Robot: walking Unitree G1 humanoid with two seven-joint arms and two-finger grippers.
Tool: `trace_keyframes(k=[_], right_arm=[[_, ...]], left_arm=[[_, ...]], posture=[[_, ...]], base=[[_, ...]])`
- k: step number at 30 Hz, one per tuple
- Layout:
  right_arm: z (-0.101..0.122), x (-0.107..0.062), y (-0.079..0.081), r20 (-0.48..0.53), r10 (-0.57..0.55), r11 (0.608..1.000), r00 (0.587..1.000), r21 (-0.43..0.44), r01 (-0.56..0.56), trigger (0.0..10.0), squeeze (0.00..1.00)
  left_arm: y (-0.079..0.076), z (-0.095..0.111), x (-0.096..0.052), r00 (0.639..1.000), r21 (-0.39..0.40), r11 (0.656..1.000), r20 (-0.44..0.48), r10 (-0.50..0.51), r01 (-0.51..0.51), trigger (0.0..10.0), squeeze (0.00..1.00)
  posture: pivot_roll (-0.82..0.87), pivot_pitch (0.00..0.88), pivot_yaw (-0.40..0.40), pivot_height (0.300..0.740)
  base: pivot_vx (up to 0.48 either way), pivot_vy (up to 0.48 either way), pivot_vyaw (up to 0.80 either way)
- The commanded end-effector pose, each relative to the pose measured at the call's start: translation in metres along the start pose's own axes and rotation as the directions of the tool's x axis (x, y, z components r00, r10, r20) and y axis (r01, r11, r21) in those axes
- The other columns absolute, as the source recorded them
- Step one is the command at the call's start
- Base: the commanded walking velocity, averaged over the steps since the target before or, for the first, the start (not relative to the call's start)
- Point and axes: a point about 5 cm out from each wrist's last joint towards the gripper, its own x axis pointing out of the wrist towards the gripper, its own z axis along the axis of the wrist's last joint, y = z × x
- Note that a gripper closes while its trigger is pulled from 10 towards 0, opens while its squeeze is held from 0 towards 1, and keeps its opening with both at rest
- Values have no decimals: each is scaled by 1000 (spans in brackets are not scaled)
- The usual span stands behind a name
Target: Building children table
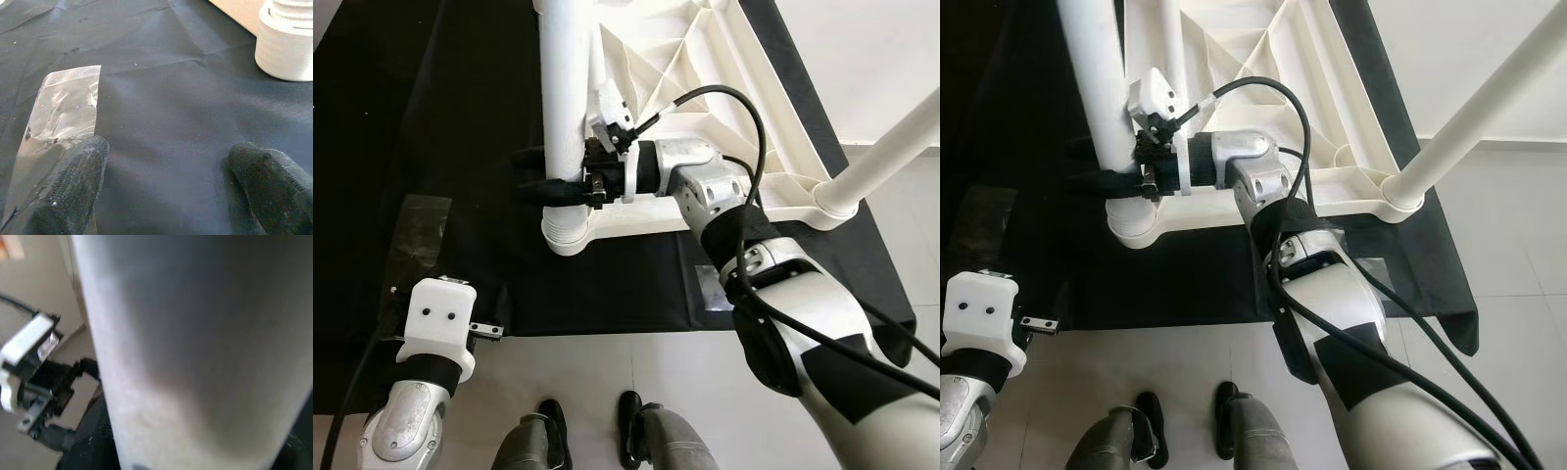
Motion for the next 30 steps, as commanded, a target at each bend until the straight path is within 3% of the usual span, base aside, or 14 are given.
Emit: trace_keyframes(k=[1,13,18,26,30], right_arm=[[-24,1,8,-136,39,999,990,25,-36,10000,0],[-25,5,17,-114,182,983,977,38,-179,10000,0],[-28,1,23,-44,259,961,965,110,-253,10000,0],[-36,-5,26,24,240,953,970,186,-240,10000,0],[-42,-8,30,-20,264,948,964,188,-256,10000,0]], left_arm=[[1,-4,-4,1000,6,1000,-26,12,-12,10000,0],[1,-3,-3,1000,7,1000,-25,19,-19,10000,0],[1,-3,-3,999,6,1000,-26,20,-20,10000,0],[1,-3,-3,999,8,1000,-26,23,-23,10000,0],[2,-3,-2,999,8,1000,-27,23,-22,10000,0]], posture=[[-188,397,-119,740],[-185,398,-119,740],[-182,398,-117,740],[-178,401,-115,740],[-180,401,-112,740]], base=[[0,0,0],[0,0,0],[0,0,0],[0,0,0],[0,0,0]])
